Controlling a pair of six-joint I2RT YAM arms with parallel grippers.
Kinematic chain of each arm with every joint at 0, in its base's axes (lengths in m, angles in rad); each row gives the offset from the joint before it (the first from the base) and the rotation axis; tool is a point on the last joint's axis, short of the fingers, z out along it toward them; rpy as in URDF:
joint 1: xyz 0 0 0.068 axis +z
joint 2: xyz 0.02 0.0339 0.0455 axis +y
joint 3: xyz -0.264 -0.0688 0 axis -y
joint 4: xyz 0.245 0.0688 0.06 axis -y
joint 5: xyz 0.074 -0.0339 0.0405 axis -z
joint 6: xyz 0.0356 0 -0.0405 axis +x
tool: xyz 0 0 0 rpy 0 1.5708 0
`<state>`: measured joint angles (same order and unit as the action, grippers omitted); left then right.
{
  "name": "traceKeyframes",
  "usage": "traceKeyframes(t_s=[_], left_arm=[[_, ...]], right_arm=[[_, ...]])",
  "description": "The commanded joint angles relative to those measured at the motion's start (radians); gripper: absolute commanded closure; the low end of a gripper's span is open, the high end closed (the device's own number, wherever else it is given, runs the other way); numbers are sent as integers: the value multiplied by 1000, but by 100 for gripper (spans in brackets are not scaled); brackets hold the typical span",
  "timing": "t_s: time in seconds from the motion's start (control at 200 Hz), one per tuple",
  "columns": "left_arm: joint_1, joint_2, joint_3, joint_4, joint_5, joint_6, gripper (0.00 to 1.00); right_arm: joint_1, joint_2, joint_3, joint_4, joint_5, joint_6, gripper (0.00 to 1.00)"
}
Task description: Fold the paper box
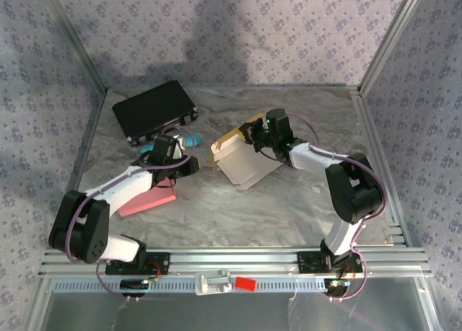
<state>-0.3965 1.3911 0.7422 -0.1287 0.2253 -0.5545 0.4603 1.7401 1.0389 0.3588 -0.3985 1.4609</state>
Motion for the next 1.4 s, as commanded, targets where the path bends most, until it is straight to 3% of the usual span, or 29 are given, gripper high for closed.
traceKeyframes(t_s=[0.0,0.29,0.525,0.85,1.394], left_arm=[[2,39,51,65,25,124,63],[2,119,126,73,105,391,59],[-17,169,157,86,161,498,56],[-59,215,195,90,104,532,57],[-74,254,238,149,110,520,65]], right_arm=[[-9,42,53,-103,-37,-37,100],[-27,119,161,-212,-91,-48,100],[-28,146,206,-212,-111,-38,100],[-27,168,214,-187,-122,-11,100],[-34,189,217,-145,-157,13,100]])
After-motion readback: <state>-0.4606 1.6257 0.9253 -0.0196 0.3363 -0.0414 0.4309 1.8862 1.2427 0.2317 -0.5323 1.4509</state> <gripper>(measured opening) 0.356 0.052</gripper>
